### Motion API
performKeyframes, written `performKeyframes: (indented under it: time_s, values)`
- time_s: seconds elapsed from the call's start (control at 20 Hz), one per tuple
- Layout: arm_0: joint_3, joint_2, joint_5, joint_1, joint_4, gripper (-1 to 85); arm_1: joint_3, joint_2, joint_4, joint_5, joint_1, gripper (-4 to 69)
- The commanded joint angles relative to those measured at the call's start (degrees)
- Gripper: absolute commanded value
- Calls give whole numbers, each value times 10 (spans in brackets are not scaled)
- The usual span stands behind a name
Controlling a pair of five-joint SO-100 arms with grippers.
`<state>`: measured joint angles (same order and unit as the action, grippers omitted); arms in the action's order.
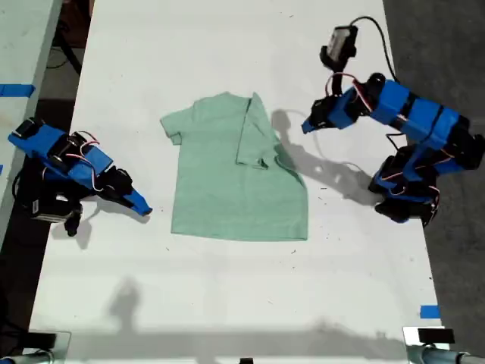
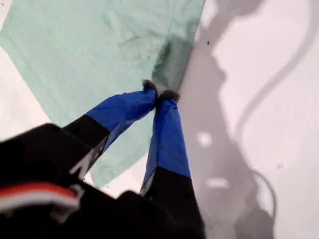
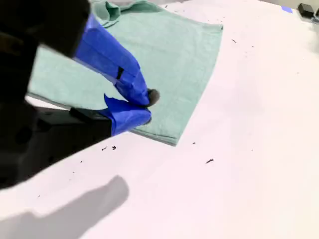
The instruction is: Fold t shirt
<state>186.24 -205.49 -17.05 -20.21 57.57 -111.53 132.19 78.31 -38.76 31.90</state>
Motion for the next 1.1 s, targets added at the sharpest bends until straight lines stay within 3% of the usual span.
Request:
performKeyframes:
  time_s: [0.0,0.15,0.3,0.45,0.65,1.05]
  values:
    - [25,-5,4,33,3,-2,-222,188,-64,54,-36,16]
    - [25,-5,30,98,3,-2,-432,420,-70,99,-95,16]
    - [25,-5,90,214,3,-2,-587,694,24,99,-127,16]
    - [25,-5,171,391,3,-2,-626,686,-13,72,-170,16]
    - [25,-5,258,528,3,-3,-633,687,6,60,-101,16]
    - [25,-5,280,514,3,-3,-652,687,7,100,-107,15]
